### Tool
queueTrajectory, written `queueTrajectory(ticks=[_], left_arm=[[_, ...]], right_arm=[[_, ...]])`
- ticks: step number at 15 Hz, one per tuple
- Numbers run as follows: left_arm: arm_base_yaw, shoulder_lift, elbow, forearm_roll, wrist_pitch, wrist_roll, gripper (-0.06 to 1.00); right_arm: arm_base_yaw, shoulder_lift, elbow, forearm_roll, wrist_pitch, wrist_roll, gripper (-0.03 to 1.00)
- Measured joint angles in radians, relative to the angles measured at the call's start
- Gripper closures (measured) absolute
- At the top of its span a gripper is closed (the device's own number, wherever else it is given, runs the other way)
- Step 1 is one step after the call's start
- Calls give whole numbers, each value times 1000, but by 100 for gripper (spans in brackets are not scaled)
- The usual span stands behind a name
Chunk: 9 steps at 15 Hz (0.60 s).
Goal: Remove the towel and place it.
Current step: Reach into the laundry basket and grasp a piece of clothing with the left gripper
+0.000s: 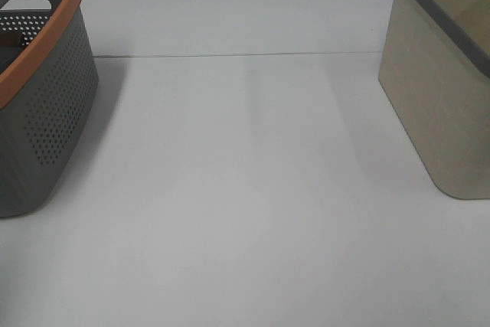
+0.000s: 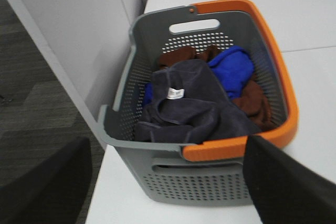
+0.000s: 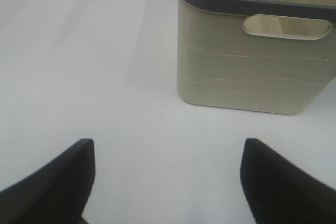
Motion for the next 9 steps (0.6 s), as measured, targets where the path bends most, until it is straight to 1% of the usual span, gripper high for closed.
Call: queueTrajectory(ticks=[2,4,6,9], left_arm=[[0,189,-100,111,-12,-124,19],[0,391,-206,173,-14,-215,19],[0,586,-322,191,4,-265,19],[0,869,-489,208,89,-323,21]], right_arm=[[0,0,0,0,0,0,24],[0,0,0,0,0,0,24],[0,0,0,0,0,0,24],[0,0,0,0,0,0,24]])
